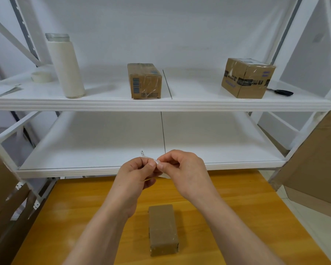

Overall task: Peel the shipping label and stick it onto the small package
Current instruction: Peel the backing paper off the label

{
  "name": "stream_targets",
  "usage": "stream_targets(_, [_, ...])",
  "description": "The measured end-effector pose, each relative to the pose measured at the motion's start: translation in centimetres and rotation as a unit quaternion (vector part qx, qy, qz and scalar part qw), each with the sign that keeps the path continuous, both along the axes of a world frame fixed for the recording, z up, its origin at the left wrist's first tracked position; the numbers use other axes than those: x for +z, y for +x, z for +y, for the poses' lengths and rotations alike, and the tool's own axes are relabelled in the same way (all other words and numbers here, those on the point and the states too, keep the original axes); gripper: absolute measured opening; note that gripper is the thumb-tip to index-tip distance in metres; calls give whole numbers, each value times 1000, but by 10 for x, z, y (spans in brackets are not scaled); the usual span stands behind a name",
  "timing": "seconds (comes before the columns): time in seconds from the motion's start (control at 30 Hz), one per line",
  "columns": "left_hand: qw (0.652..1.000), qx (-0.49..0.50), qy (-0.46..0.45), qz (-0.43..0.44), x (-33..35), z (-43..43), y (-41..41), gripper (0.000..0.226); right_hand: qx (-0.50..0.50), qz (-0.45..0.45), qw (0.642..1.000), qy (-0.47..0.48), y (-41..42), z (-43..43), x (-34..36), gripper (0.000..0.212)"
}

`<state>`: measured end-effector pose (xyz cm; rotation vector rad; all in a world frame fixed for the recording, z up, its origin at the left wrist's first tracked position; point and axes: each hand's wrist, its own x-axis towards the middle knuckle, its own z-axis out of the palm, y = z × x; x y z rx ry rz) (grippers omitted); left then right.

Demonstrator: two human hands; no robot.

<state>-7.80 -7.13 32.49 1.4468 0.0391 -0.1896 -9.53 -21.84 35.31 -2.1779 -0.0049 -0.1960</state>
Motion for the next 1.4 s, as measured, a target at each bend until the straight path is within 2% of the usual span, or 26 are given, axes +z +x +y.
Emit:
stream_targets(0.37, [998,4,60,-34,1,1,-7,18,-2,6,1000,20,-1,2,3,13])
stream_targets(0.5, [998,-4,41,-38,4,3,-8,18,-6,9,999,47,1,3,5,13])
stream_targets(0.63, [999,-16,6,-43,10,3,-11,15,-4,1,1000,29,2,5,9,14])
stream_targets(1.23, [999,22,12,-48,8,3,-16,13,-16,-8,997,79,3,13,8,12])
stream_targets(1.33, [999,23,-1,-47,8,3,-19,7,-16,-12,996,83,3,14,8,12])
stream_targets(1.4, [999,17,-9,-49,8,5,-20,15,-16,-9,996,89,3,15,8,12])
